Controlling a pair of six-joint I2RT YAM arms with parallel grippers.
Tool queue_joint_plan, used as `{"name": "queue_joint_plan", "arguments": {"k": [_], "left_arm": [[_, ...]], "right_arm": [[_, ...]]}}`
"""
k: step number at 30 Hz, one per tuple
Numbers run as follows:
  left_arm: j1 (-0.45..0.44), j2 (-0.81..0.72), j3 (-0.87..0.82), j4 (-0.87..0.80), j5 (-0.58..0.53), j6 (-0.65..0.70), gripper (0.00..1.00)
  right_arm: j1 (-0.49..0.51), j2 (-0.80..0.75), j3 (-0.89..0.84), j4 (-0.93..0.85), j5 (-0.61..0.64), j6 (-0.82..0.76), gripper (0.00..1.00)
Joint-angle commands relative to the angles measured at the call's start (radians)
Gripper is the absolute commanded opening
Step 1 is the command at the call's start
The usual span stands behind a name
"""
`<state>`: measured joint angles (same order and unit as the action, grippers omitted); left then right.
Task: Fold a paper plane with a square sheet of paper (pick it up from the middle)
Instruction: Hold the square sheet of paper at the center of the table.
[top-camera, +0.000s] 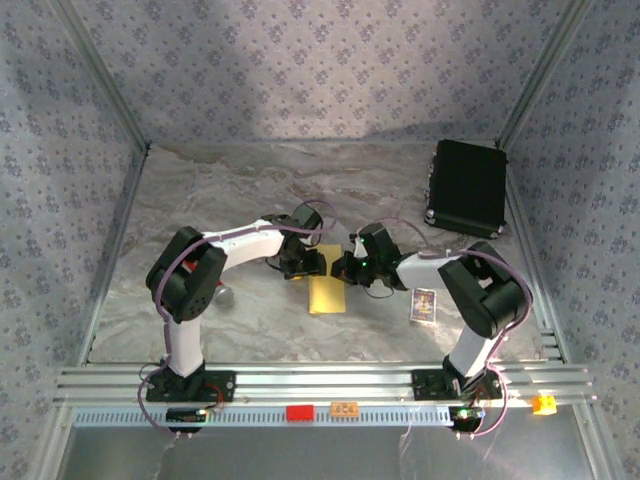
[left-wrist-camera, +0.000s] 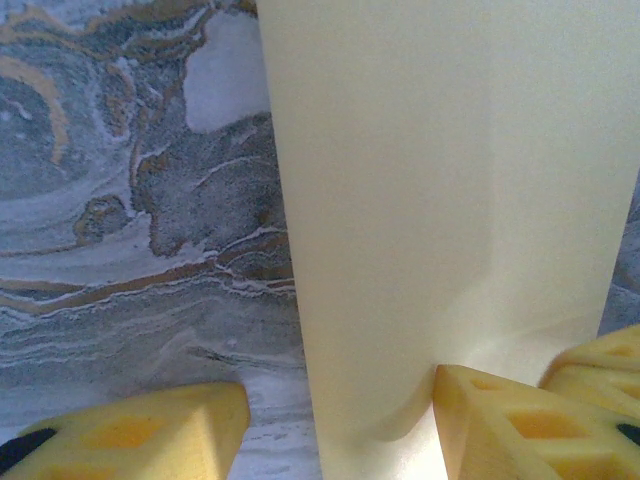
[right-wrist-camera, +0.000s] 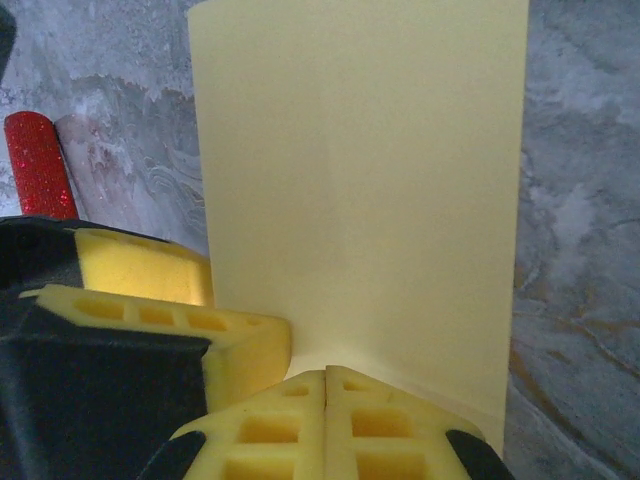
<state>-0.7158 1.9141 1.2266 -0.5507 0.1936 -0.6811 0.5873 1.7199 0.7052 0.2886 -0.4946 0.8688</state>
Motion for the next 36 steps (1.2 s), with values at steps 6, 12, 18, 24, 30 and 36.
{"name": "queue_joint_plan", "arguments": {"k": [6,12,18,24,30,36], "left_arm": [[-0.013,0.131,-0.067,0.142,-0.022,0.014,0.55],[-0.013,0.127,-0.069,0.147,-0.023,0.011,0.55],[-0.013,0.071,-0.068,0.143,-0.024,0.005,0.56],[-0.012,-0.068,-0.091,0.170,-0.039,0.003,0.58],[0.002,-0.220,-0.132,0.202,-0.044,-0.008,0.60],[0.032,-0.316,-0.205,0.312,0.056,-0.022,0.51]], "right_arm": [[-0.002,0.073,0.017,-0.090,0.009,-0.010,0.00],[-0.004,0.087,-0.006,-0.094,0.017,-0.017,0.00],[-0.011,0.088,-0.001,-0.102,0.012,-0.029,0.00],[-0.014,0.075,-0.003,-0.121,0.016,-0.049,0.00],[-0.016,0.073,-0.006,-0.124,0.019,-0.053,0.00],[-0.017,0.076,-0.006,-0.123,0.021,-0.052,0.00]]}}
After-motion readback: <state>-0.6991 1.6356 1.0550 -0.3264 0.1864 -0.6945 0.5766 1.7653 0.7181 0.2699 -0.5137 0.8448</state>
